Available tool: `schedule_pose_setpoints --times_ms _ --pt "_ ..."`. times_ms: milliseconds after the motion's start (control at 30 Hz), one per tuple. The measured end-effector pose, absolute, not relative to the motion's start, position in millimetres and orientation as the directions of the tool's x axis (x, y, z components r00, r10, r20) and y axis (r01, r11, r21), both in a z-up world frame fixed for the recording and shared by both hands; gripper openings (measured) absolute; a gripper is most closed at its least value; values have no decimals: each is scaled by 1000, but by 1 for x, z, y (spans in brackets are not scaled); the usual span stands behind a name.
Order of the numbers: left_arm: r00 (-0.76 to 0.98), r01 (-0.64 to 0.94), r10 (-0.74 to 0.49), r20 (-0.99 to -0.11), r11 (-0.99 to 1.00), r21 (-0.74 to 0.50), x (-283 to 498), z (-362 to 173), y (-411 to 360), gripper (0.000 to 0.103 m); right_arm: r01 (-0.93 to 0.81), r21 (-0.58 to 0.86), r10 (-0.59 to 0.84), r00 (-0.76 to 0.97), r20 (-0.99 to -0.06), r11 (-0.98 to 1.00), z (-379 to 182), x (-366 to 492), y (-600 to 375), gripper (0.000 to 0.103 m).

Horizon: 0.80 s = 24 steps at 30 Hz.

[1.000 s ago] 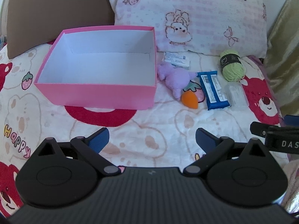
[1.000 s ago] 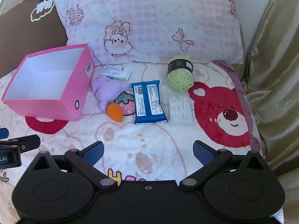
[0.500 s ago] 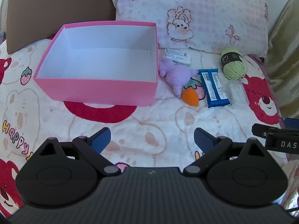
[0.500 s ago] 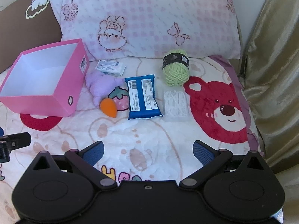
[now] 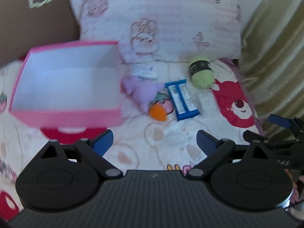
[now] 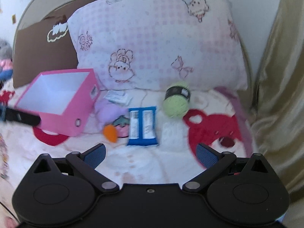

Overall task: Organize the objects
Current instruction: 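Move the right tool toward the blue snack packet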

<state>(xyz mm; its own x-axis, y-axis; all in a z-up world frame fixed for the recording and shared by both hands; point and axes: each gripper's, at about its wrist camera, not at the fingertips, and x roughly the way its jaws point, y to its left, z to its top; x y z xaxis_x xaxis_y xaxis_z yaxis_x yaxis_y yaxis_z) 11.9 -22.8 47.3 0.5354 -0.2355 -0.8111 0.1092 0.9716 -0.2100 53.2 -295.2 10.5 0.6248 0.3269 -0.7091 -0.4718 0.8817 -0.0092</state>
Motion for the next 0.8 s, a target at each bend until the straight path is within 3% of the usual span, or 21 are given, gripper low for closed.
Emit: schedule_pose_setpoints --times_ms 300,533,800 --pt "548 211 -219 -807 970 -120 44 57 -74 92 -538 90 478 645 -597 838 0 69 -315 102" --pt "539 216 -285 -792 956 -198 65 36 -99 91 -612 -8 489 640 -593 791 -18 72 -295 100" --pt "580 209 -292 -761 956 -207 79 7 -109 91 -665 25 541 584 -606 746 -44 91 -269 100"
